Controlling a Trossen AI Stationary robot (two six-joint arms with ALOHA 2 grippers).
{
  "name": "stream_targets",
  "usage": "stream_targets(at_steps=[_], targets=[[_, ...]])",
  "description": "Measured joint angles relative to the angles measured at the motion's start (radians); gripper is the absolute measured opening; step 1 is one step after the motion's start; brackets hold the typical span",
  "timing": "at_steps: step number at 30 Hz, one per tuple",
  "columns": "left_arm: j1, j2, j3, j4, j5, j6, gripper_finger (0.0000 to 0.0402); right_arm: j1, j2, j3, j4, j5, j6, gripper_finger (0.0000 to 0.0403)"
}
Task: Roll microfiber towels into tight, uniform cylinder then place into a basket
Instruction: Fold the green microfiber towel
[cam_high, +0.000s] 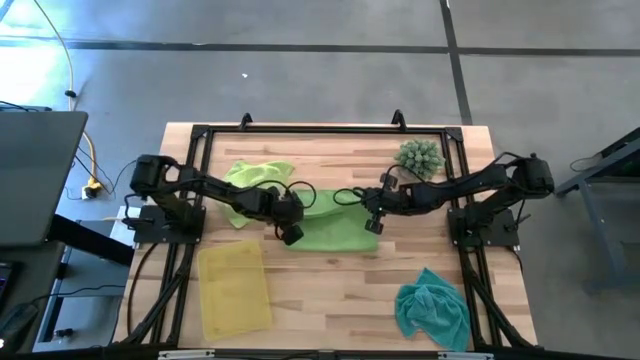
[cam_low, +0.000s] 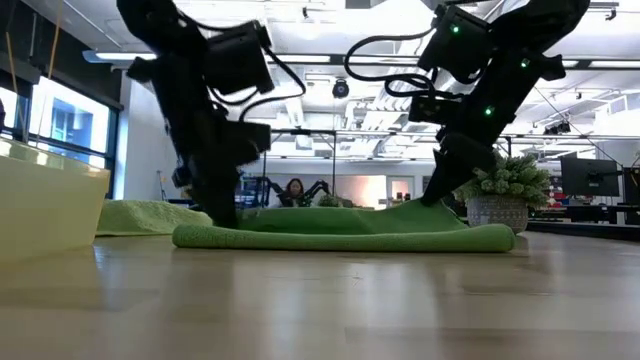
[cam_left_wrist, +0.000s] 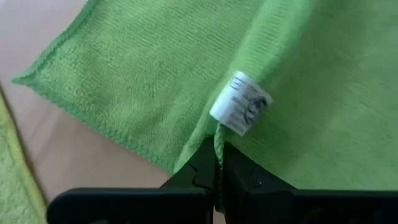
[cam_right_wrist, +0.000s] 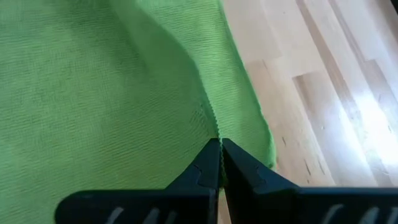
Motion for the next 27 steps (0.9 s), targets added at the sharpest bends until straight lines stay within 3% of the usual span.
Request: stream_targets(at_steps=[7,13,21,27], targets=[[-0.003,0.033,0.032,-0.005,-0.083,-0.018,0.0000,-0.018,0.000,0.000,-0.002,-0.001,-0.018,0.0000],[-0.001,0.015,0.099,-0.007,-0.093,0.100,0.0000,-0.020,0.000,0.000,0.000,0.001,-0.026,0.0000],[0.017,0.016,0.137,-0.088,-0.170,0.169,0.0000,-0.020,0.000,0.000,-0.025,0.124,-0.083,0.0000],[0.081,0.016,0.138,-0.144,-0.178,0.135,0.0000,-0.046,0.000,0.000,-0.022,0.128,-0.086,0.0000]])
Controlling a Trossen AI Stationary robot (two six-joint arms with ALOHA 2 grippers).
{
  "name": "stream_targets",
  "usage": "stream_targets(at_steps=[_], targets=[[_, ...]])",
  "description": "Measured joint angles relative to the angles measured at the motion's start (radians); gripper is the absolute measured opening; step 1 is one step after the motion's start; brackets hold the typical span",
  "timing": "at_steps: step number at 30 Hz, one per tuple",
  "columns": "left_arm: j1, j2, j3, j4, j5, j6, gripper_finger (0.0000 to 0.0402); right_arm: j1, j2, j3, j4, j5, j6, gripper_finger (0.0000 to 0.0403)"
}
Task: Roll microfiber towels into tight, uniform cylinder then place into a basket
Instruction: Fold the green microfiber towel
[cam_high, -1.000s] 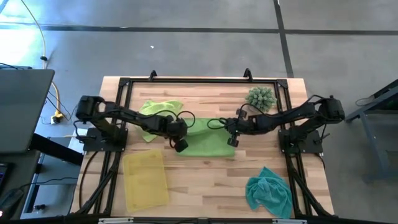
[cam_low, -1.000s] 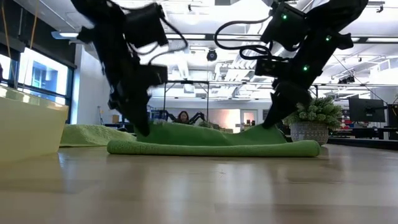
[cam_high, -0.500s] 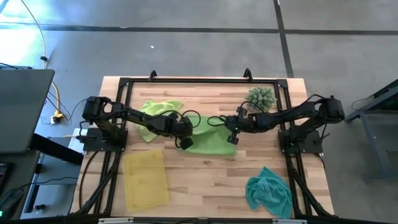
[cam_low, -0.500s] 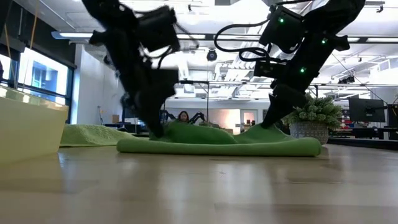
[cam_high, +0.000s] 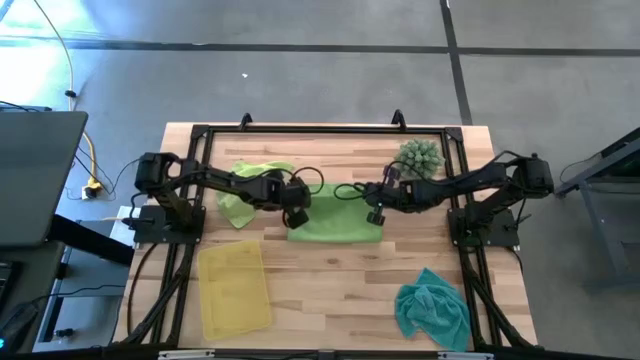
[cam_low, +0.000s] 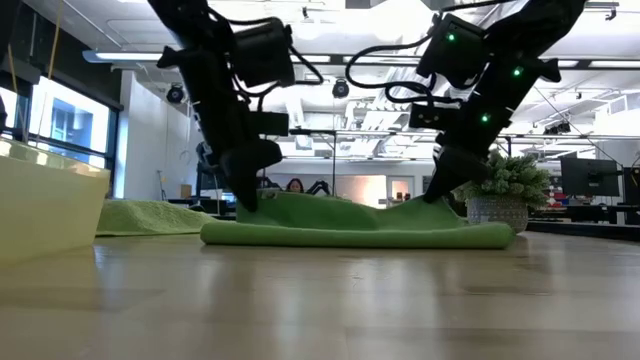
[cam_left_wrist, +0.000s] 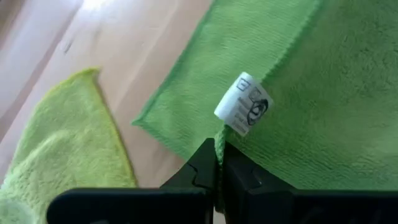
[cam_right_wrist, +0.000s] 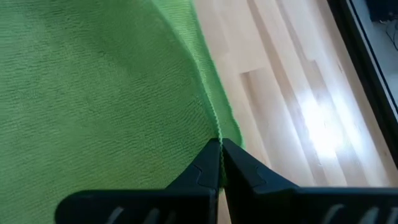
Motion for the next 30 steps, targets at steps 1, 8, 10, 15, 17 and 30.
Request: stream_targets(at_steps=[1,8,10,15,17,30], targets=[[0.011,0.000,0.000,0.000,0.011,0.000,0.0000,-0.005,0.000,0.000,0.002,0.000,-0.001,0.0000],[0.058,0.005,0.000,-0.002,0.085,0.009,0.0000,-0.034,0.003,0.000,0.031,-0.007,-0.020,0.0000],[0.063,0.013,0.000,-0.005,0.101,0.022,0.0000,-0.040,0.014,0.000,0.046,-0.010,-0.030,0.0000],[0.069,0.026,0.000,0.000,0.086,0.016,0.0000,-0.054,0.071,0.001,0.062,-0.008,-0.052,0.0000],[0.069,0.026,0.001,0.003,0.079,0.009,0.0000,-0.057,0.091,0.001,0.061,-0.006,-0.050,0.0000],[0.069,0.014,0.001,-0.016,0.007,0.025,0.0000,-0.057,0.102,0.002,0.113,0.088,-0.111,0.0000]])
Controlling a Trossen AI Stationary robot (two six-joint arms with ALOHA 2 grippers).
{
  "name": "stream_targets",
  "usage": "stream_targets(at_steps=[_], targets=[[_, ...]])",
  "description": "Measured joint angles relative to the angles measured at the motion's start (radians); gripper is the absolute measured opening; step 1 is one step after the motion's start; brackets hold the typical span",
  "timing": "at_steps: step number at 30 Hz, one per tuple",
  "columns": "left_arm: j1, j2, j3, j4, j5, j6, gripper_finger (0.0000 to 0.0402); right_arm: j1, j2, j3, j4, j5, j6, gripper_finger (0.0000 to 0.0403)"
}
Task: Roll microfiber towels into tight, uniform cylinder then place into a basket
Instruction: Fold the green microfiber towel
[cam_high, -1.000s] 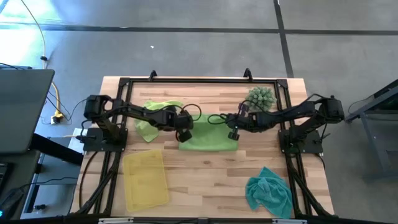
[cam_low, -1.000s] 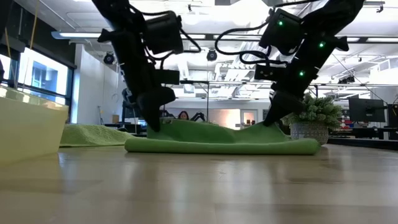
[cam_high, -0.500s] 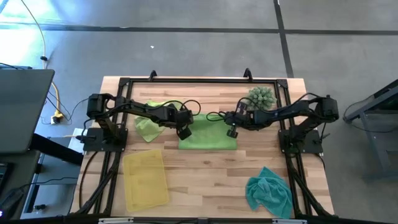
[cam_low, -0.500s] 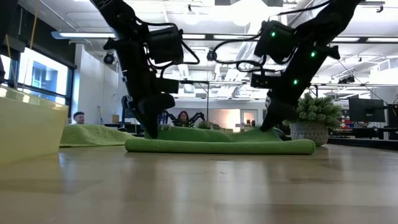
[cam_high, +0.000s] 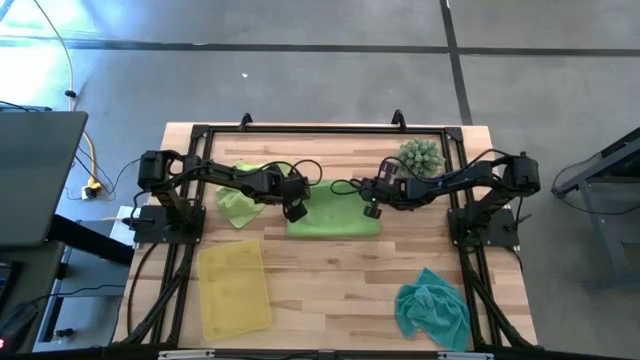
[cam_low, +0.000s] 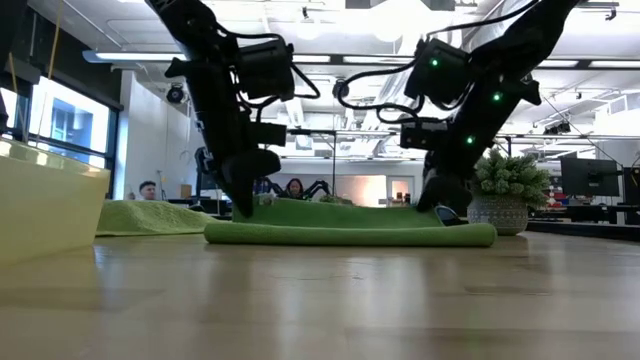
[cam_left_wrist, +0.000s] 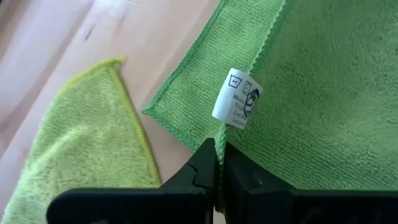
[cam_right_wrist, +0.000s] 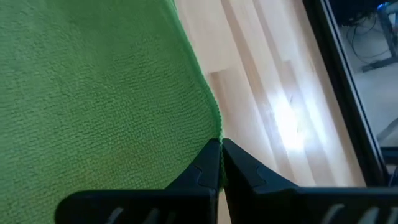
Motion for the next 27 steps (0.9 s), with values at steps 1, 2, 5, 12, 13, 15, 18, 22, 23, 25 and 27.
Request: stream_targets(at_steps=[1,2,5,12,13,15,18,22,23,25,27], targets=[[0.000,-0.002,0.000,-0.002,-0.003,0.000,0.0000,0.000,0.000,0.000,0.009,0.000,-0.006,0.0000],[0.000,-0.004,0.000,-0.004,-0.003,0.000,0.0000,0.000,0.000,0.000,0.016,0.000,-0.014,0.0000],[0.000,-0.006,0.000,-0.003,-0.006,0.000,0.0000,0.000,0.000,0.000,0.033,0.003,-0.029,0.0000],[0.000,-0.006,0.000,-0.006,-0.033,0.000,0.0000,0.000,0.000,0.000,0.051,0.084,-0.047,0.0000],[0.000,-0.006,0.000,-0.006,-0.043,0.000,0.0000,0.000,0.000,0.000,0.051,0.085,-0.047,0.0000],[0.000,-0.006,0.000,-0.005,-0.057,0.001,0.0000,-0.004,0.000,0.000,0.051,0.082,-0.047,0.0000],[0.007,-0.006,0.000,-0.005,-0.058,0.000,0.0000,-0.016,0.000,0.000,0.051,0.061,-0.045,0.0000],[0.008,-0.006,0.000,-0.004,-0.059,0.001,0.0001,-0.022,0.000,0.000,0.051,0.045,-0.044,0.0001],[0.008,-0.006,0.000,-0.004,-0.059,0.004,0.0002,-0.022,0.000,0.000,0.051,0.044,-0.046,0.0002],[0.007,-0.006,0.000,-0.004,-0.060,0.019,0.0008,-0.022,0.000,0.000,0.051,0.044,-0.047,0.0014],[0.007,-0.006,0.000,-0.001,-0.069,0.034,0.0020,-0.022,0.000,0.000,0.051,0.047,-0.057,0.0037]])
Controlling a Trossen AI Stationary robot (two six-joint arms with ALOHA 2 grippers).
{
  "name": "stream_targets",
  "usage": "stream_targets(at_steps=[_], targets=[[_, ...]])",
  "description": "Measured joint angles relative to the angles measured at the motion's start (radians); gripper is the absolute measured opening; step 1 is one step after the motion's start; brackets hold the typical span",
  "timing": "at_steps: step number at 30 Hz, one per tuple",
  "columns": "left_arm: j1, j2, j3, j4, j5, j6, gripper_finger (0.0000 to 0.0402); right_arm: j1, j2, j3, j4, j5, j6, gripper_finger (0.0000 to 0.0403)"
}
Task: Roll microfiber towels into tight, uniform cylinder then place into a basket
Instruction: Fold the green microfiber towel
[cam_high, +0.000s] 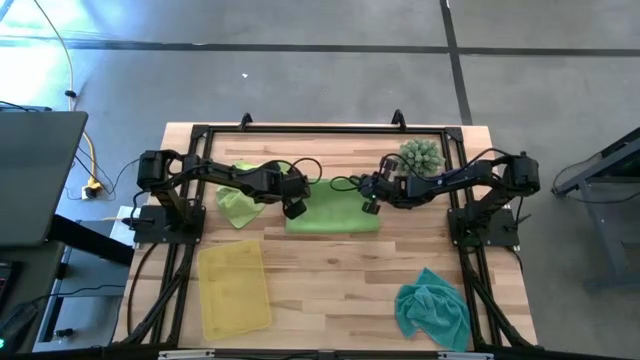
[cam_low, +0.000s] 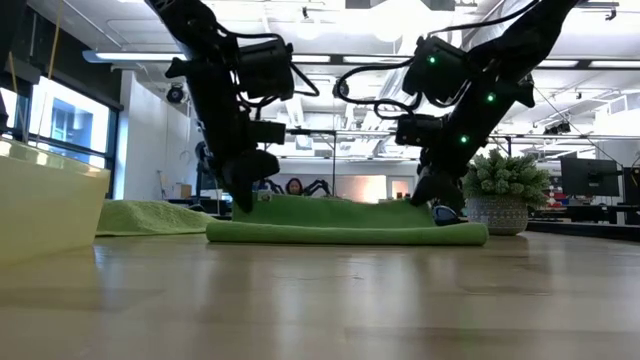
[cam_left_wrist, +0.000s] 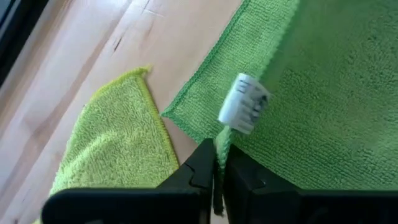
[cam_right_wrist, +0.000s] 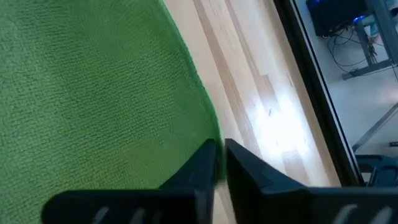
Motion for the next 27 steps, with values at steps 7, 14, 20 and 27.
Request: stream_targets(at_steps=[7,14,20,27], targets=[[0.000,0.000,0.000,0.005,-0.153,0.027,0.0098,0.003,-0.008,0.000,-0.012,0.123,0.041,0.0148],[0.001,0.000,0.052,-0.031,-0.209,0.028,0.0143,0.003,-0.037,0.000,-0.030,-0.160,0.345,0.0176],[0.005,0.000,0.073,-0.007,0.173,0.137,0.0136,0.021,-0.038,0.000,-0.027,-0.530,0.593,0.0161],[0.006,0.042,0.075,0.004,0.285,0.218,0.0126,0.135,-0.038,0.000,-0.032,-0.557,0.676,0.0148]])
